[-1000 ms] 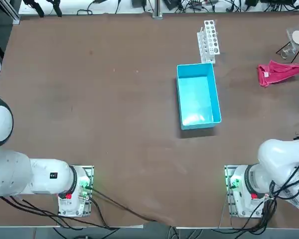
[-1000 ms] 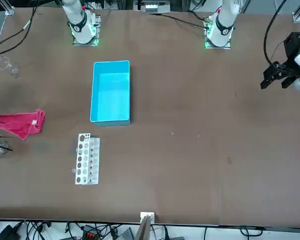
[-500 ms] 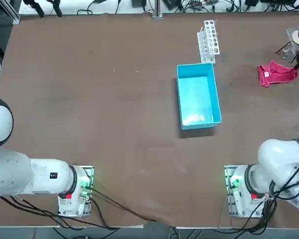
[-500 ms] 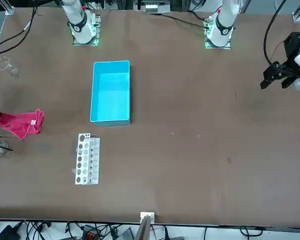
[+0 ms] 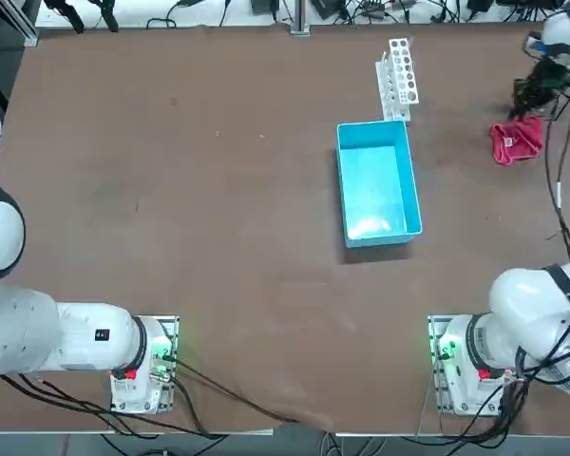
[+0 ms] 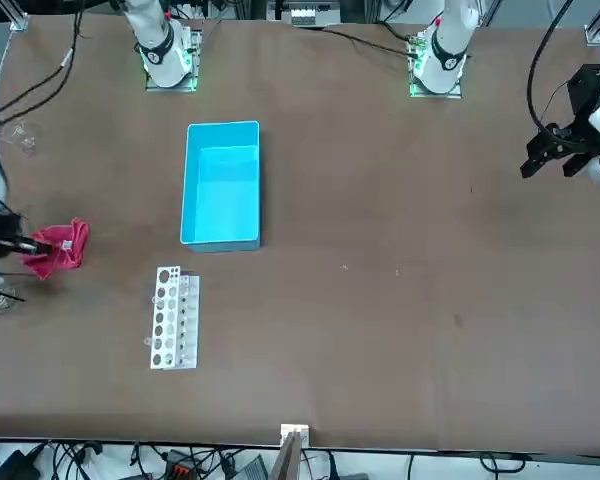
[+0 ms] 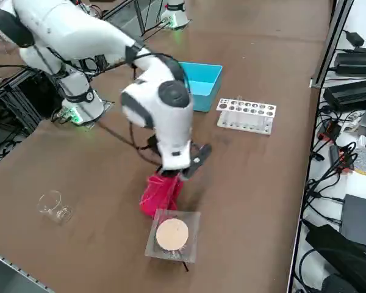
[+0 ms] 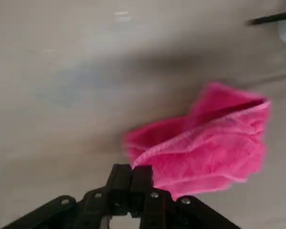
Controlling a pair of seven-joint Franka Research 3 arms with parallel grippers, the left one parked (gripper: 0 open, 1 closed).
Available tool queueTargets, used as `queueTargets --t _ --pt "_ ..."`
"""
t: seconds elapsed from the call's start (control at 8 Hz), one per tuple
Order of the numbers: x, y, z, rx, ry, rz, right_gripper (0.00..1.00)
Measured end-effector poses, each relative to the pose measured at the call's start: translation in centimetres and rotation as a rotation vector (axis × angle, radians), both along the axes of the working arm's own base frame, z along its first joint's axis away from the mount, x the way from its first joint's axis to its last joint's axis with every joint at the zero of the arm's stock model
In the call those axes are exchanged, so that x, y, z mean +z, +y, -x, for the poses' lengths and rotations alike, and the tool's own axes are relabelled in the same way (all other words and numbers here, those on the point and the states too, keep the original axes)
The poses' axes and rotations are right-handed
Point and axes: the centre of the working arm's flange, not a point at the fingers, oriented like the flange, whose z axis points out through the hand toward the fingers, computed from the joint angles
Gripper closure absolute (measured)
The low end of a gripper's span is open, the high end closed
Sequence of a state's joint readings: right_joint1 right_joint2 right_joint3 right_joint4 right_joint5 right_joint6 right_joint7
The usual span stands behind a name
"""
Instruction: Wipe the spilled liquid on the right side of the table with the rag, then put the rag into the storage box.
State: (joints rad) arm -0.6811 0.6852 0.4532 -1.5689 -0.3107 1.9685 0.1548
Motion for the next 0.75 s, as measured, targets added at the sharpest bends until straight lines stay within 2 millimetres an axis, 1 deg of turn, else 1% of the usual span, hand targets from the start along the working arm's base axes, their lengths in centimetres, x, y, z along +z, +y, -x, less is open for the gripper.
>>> queueTargets --t 0.12,0.25,0.38,0.5,0.62,0.75 --pt "-0.5 5.2 -1.3 -0.038 0.013 0.018 0.97" --pt "-0.7 10.1 -2.2 -0.073 0.022 0.015 0.97" --pt "-0.7 14.4 -2.6 -0.098 0.041 -0.025 0.97" --pt "-0.7 17.7 -2.3 -0.1 0.088 -0.067 0.97" --pt "-0.4 20.0 -1.7 -0.083 0.144 -0.095 0.97" --pt "0.3 21.8 -1.1 -0.061 0.188 -0.121 0.97"
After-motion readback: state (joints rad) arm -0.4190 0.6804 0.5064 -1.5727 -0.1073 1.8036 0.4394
